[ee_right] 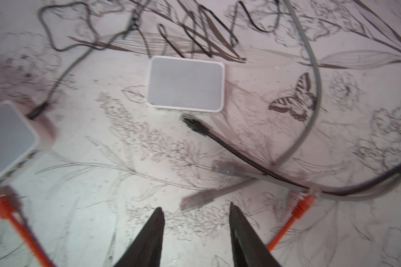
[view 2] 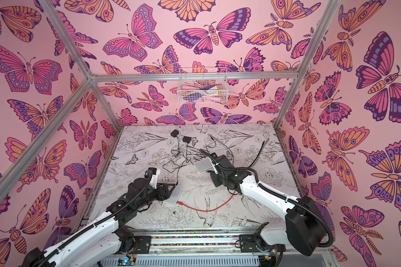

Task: Insert the plug into the switch port
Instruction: 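Release the red plug and move the right gripper to the grey ethernet plug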

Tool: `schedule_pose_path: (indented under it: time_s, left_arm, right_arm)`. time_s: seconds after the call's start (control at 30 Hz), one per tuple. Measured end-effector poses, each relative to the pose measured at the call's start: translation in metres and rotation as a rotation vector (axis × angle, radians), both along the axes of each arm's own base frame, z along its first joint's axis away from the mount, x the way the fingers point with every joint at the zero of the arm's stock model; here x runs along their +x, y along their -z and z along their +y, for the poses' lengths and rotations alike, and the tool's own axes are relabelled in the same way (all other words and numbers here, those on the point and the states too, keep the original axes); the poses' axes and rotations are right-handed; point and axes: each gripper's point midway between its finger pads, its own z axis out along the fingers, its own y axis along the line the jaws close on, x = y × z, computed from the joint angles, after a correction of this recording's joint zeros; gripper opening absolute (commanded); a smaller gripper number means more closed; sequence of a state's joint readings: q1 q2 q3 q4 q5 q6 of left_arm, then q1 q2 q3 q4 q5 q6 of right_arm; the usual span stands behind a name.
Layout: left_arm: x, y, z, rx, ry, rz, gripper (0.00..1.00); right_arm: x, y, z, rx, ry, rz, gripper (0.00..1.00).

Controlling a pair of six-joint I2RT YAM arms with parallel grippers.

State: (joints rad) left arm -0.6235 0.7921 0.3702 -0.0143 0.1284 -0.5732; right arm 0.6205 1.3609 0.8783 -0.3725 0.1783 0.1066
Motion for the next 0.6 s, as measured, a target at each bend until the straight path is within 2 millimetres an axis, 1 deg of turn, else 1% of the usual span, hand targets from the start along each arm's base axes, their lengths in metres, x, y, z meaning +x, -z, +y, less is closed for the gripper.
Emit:
schedule_pose_path:
  time_s: [0.1, 0.17, 0.33, 0.47, 0.6]
  left_arm:
    - [-0.012, -0.002, -0.011, 0.000, 0.060, -0.008, 0.67]
    - [-0.015, -0.002, -0.014, 0.001, 0.080, -0.009, 0.67]
    - [-0.018, -0.001, -0.016, 0.002, 0.093, -0.007, 0.67]
    - [-0.021, 0.002, -0.015, 0.000, 0.097, -0.010, 0.68]
    - [-0.027, 0.013, -0.010, 0.010, 0.097, 0.002, 0.68]
  right_arm:
    - [0.013, 0.023, -0.027, -0.047, 0.076, 0.098, 0.46]
    - [0.021, 0.036, -0.037, -0.073, 0.110, 0.144, 0.45]
    - [0.033, 0.062, -0.041, -0.133, 0.117, 0.222, 0.40]
    - [0.041, 0.070, -0.042, -0.174, 0.070, 0.258, 0.41]
    - [0.045, 0.076, -0.036, -0.205, -0.014, 0.293, 0.41]
